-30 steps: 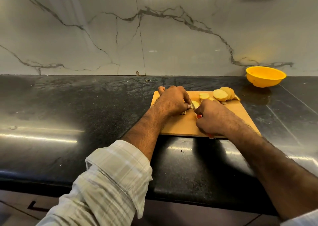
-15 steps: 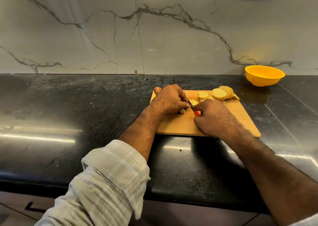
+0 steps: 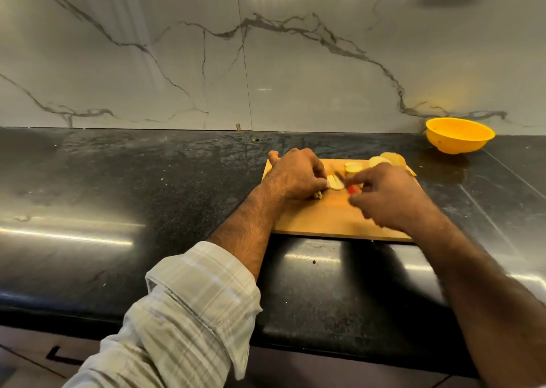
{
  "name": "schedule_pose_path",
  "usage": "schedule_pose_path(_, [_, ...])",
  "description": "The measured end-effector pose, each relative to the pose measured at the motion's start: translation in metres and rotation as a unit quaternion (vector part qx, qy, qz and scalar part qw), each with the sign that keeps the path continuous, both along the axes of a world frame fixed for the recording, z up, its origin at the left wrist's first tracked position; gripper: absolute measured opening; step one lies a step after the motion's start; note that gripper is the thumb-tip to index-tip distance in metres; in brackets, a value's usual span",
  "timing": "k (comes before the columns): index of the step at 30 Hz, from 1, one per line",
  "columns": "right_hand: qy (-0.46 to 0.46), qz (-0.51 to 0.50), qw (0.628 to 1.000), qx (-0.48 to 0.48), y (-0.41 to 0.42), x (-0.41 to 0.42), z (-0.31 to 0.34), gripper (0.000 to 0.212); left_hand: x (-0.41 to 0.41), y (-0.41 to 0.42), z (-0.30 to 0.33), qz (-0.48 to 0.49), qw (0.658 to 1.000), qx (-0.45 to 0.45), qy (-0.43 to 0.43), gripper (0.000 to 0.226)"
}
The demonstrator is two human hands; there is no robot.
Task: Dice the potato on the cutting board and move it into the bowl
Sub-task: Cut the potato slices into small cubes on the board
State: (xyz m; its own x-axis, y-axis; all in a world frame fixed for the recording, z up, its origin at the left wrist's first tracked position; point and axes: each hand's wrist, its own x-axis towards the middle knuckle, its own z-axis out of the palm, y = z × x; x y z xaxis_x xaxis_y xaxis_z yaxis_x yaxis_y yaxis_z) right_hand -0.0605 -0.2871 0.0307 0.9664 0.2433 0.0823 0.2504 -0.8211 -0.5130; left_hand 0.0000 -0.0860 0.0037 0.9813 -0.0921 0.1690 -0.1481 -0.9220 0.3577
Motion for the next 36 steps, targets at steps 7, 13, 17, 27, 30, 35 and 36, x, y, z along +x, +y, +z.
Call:
schedule_pose_path(7, [0.041,-0.035,0.998,-0.027,-0.022,0.020,0.003,0.045,-0.005,-0.019,-0.003,-0.002,0.998,0.041,-0.051,0.042])
schedule_pose_path(13, [0.049,-0.033,0.997,-0.043,-0.021,0.025,-0.001,0.033,-0.009,-0.034,-0.003,0.028,0.994,0.080,-0.062,0.040])
schedule_pose_path(17, [0.055,-0.030,0.996,-0.058,-0.021,0.025,-0.002,0.034,-0.006,-0.024,-0.001,0.013,0.998,0.032,-0.045,0.024])
schedule_pose_path(27, [0.018,0.001,0.996,-0.087,-0.012,0.016,-0.001,0.039,-0.002,-0.010,0.002,-0.036,0.998,-0.049,0.022,0.025])
schedule_pose_path(30, [0.003,-0.003,0.996,-0.086,-0.009,0.013,-0.002,0.047,0.001,-0.008,-0.001,-0.037,0.997,-0.062,0.024,0.019])
schedule_pose_path(35, [0.008,-0.002,0.994,-0.113,0.005,0.008,-0.006,0.058,0.001,-0.011,-0.001,-0.035,0.994,-0.096,0.035,0.018])
schedule_pose_path(36, [0.007,-0.001,0.993,-0.118,0.007,0.008,-0.007,0.058,0.002,-0.012,0.000,-0.037,0.994,-0.095,0.033,0.017])
